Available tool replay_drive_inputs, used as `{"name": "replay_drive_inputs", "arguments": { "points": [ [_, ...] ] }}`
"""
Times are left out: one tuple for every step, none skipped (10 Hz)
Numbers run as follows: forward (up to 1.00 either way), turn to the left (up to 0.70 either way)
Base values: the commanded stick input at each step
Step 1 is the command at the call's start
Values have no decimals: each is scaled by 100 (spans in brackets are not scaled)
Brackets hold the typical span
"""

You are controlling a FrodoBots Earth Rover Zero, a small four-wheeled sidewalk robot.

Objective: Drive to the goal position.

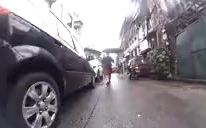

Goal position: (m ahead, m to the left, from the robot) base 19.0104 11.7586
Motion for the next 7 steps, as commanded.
{"name": "replay_drive_inputs", "arguments": {
  "points": [
    [99,0],
    [99,0],
    [99,0],
    [99,0],
    [99,0],
    [99,0],
    [99,-15]
  ]
}}
